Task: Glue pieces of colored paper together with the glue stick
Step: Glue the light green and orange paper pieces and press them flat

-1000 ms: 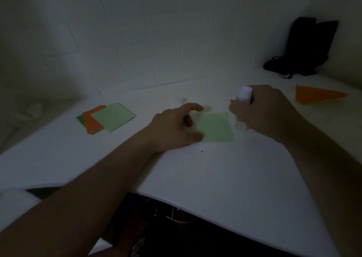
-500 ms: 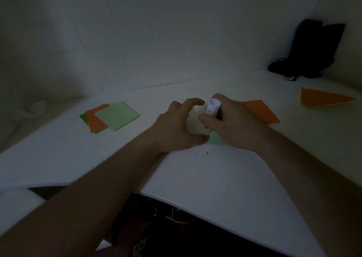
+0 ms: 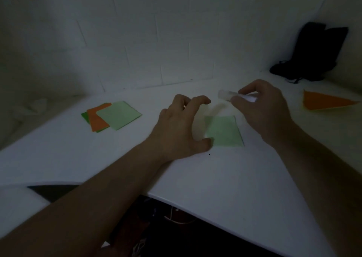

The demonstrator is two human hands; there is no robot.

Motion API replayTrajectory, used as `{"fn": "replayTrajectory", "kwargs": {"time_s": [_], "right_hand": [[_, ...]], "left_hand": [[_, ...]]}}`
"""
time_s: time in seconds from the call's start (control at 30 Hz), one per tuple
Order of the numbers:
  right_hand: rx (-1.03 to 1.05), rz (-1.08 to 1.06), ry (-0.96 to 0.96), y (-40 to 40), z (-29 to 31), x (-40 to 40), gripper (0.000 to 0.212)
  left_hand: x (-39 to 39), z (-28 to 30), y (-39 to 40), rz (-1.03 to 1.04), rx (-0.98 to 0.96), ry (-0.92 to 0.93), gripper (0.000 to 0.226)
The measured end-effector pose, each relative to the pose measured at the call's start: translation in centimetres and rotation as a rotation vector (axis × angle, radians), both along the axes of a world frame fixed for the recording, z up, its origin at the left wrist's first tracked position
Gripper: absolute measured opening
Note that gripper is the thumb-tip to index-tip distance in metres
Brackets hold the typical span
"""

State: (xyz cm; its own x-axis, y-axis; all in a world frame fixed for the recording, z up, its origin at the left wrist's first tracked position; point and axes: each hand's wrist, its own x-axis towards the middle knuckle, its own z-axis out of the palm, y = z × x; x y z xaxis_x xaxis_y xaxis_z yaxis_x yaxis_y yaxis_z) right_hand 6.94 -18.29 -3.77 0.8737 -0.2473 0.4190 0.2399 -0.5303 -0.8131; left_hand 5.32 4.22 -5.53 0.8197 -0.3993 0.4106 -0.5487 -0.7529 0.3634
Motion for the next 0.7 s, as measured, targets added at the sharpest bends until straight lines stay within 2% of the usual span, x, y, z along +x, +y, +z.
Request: {"fn": "replayTrajectory", "kwargs": {"time_s": [0.1, 0.2, 0.27, 0.37, 0.5, 0.63, 0.7], "right_hand": [[0.139, -0.079, 0.055, -0.2, 0.3, 0.4, 0.032], [0.288, -0.081, 0.047, -1.1, 0.7, 0.9, 0.022], [0.315, -0.057, 0.01, -2.4, 0.9, 0.9, 0.026], [0.286, -0.03, -0.003, -4.6, 0.8, 0.7, 0.036], [0.195, -0.083, 0.073, -7.7, 0.0, 1.0, 0.057], [0.124, -0.106, 0.106, -8.8, -0.7, 1.4, 0.052], [0.151, -0.129, 0.101, -8.8, -0.8, 1.4, 0.051]], "left_hand": [[0.1, 0.2, 0.1, -0.07, 0.011, -0.191, 0.068], [0.4, 0.0, 0.1, -0.203, -0.014, -0.403, 0.022], [0.5, -0.2, 0.1, -0.233, -0.014, -0.467, 0.009], [0.7, -0.6, -0.1, -0.194, -0.054, -0.488, 0.008], [0.8, -0.5, -0.7, -0.124, -0.117, -0.379, 0.013], [1.5, 1.3, -2.5, -0.044, 0.061, -0.126, 0.026], [1.8, 2.3, -4.2, -0.049, 0.139, -0.044, 0.028]]}}
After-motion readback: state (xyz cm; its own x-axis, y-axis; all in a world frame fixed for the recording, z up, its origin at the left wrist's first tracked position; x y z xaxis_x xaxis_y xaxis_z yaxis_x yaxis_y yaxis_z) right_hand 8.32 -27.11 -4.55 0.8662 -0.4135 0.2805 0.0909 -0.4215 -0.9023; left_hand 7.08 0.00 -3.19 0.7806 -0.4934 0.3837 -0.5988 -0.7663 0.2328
